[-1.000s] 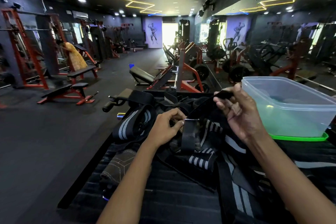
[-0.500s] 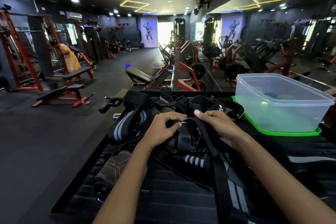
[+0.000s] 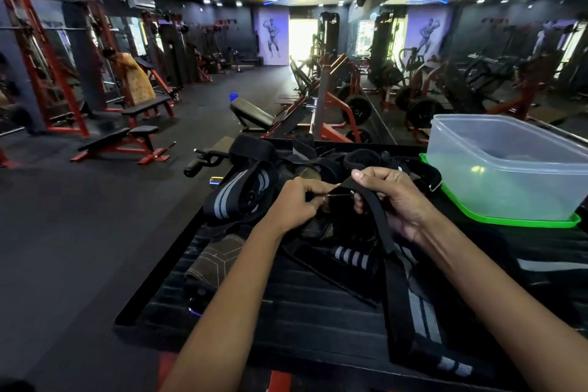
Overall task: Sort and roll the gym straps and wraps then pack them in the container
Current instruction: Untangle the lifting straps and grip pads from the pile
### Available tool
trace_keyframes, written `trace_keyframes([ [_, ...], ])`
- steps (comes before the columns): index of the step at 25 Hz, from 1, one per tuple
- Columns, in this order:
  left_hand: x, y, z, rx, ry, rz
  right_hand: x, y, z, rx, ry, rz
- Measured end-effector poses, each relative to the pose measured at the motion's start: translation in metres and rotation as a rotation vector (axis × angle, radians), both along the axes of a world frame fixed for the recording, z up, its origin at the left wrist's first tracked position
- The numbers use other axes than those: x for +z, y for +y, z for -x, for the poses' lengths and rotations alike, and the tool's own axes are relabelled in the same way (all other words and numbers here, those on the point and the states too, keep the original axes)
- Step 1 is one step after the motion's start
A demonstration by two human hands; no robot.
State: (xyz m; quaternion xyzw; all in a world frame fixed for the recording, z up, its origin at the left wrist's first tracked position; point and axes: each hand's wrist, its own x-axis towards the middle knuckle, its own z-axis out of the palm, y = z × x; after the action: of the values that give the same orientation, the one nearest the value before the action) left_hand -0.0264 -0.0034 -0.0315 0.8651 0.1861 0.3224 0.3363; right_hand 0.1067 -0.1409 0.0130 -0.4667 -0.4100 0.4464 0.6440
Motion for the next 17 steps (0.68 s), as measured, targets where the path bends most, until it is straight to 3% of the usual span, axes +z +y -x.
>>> trace_keyframes([
  [5, 0.003, 0.001, 0.000, 0.168, -0.016, 0.043, -0.003, -0.004, -0.002, 0.137, -0.059, 0.005],
  [9, 0.010, 0.002, 0.001, 0.284, -0.165, 0.173, -0.008, -0.001, -0.003, 0.143, -0.221, 0.030],
  [17, 0.012, 0.008, 0.004, 0.236, -0.341, 0.514, -0.019, 0.007, -0.002, 0.009, -0.474, -0.042],
])
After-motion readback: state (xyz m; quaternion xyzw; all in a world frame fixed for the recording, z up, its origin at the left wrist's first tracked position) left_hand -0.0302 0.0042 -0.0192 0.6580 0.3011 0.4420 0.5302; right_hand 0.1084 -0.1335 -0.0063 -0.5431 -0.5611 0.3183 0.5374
